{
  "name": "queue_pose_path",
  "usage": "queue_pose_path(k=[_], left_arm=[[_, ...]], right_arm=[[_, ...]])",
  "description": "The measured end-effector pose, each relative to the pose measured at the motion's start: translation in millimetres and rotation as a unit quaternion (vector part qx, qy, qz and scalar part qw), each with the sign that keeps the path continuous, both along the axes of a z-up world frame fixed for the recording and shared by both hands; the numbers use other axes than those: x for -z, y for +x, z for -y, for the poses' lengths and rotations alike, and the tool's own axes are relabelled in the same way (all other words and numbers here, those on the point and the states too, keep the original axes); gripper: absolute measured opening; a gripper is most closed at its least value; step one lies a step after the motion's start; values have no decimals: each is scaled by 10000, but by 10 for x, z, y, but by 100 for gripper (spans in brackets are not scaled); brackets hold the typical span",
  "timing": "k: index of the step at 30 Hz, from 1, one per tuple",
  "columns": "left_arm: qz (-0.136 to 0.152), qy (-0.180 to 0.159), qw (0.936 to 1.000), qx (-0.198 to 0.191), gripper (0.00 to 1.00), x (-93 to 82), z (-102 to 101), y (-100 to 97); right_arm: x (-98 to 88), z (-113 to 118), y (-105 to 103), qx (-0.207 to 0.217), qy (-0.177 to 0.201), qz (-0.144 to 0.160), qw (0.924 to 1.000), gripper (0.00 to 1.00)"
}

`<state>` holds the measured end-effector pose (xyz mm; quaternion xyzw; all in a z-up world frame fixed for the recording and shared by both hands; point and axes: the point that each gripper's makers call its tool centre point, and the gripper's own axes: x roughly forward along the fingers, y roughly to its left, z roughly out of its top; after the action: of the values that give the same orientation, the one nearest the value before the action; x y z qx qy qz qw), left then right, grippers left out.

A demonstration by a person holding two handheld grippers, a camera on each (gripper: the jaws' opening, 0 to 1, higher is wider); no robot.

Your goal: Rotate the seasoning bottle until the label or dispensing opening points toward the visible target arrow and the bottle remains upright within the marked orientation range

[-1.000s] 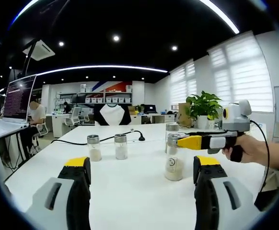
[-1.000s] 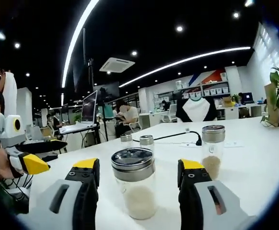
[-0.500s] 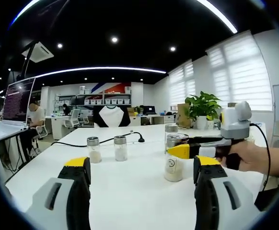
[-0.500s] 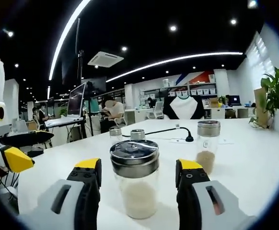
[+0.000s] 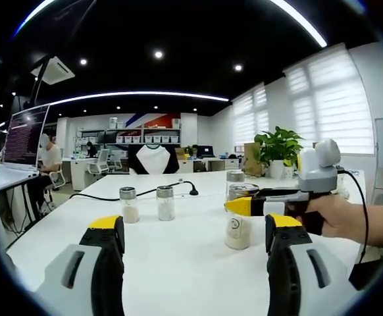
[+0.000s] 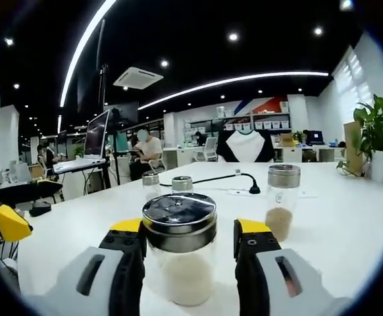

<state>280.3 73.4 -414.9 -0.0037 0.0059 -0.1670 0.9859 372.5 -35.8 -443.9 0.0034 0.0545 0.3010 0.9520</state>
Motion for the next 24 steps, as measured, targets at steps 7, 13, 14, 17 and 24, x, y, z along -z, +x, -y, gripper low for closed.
queue_pose_path(k=[7,13,14,17,24], left_arm=[[11,-32,10000,-53,93,-12,-37,5],[-1,-31,10000,-39,93,-1,-23,0],[-5,-34,10000,-36,93,1,-22,0],[1,-48,10000,-35,93,-1,-19,-4],[23,-82,10000,-53,93,-12,-30,-11]], right_arm=[[-52,-19,-30,-17,-172,93,9998,39],[-58,-10,-29,1,-203,74,9998,39],[-52,-11,-28,2,-202,79,9998,39],[-50,-10,-28,3,-196,80,9998,39],[-35,-12,-27,36,-206,73,9998,39]])
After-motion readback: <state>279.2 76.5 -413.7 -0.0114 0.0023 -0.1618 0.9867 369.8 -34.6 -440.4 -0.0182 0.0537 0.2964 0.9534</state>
